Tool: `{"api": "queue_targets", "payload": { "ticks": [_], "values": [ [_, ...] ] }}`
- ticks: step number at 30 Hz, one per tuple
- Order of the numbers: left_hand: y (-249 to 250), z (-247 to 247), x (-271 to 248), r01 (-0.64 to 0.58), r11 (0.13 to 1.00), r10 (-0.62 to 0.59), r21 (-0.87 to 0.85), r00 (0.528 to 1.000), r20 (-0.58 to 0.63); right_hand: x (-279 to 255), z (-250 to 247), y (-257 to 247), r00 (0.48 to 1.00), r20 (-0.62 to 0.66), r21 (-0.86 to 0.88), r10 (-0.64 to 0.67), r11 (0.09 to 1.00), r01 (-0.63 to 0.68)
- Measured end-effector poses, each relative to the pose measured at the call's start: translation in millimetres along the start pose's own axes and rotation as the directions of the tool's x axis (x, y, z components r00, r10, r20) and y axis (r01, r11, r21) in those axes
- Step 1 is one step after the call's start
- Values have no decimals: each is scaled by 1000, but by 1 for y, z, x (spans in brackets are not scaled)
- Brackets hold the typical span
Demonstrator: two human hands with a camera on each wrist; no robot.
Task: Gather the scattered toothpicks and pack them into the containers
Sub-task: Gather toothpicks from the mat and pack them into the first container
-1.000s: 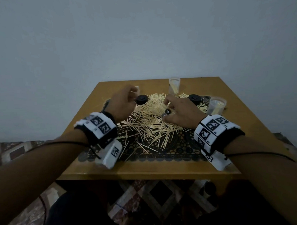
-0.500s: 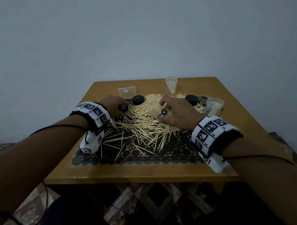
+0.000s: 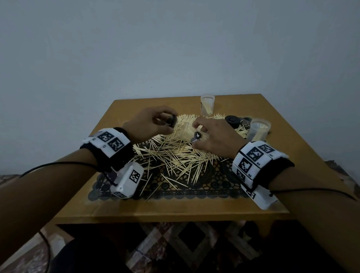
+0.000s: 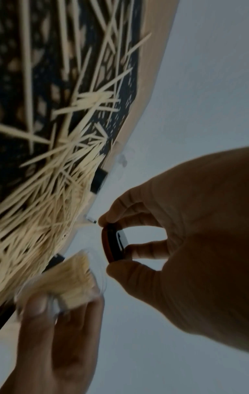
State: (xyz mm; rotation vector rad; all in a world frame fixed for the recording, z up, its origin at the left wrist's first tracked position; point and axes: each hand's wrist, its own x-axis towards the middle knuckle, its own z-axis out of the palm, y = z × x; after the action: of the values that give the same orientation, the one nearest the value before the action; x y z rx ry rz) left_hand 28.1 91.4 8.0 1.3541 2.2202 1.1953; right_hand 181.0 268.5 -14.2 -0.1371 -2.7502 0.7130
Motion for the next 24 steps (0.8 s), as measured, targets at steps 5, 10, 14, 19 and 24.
{"api": "queue_targets", "payload": {
  "ticks": [5, 10, 14, 19, 24],
  "values": [
    [11, 20, -3, -37, 997, 40, -68, 998, 44, 0, 1, 0, 999, -15, 13, -32, 999, 33],
    [12, 23, -5, -12, 993, 15, -121, 1000, 23, 2, 2, 2, 998, -43, 23, -47, 999, 48],
    [11, 23, -6, 14, 984, -13, -175, 1000, 7, 3, 2, 2, 994, -64, 1, -90, 996, 90],
    [17, 20, -7, 9, 983, -14, -185, 1000, -26, 4, 3, 4, 979, -121, -61, -166, 985, 160],
    [26, 17, -10, 6, 984, -14, -177, 999, -46, 5, 5, 2, 970, -141, -31, -199, 980, 196]
  ]
}}
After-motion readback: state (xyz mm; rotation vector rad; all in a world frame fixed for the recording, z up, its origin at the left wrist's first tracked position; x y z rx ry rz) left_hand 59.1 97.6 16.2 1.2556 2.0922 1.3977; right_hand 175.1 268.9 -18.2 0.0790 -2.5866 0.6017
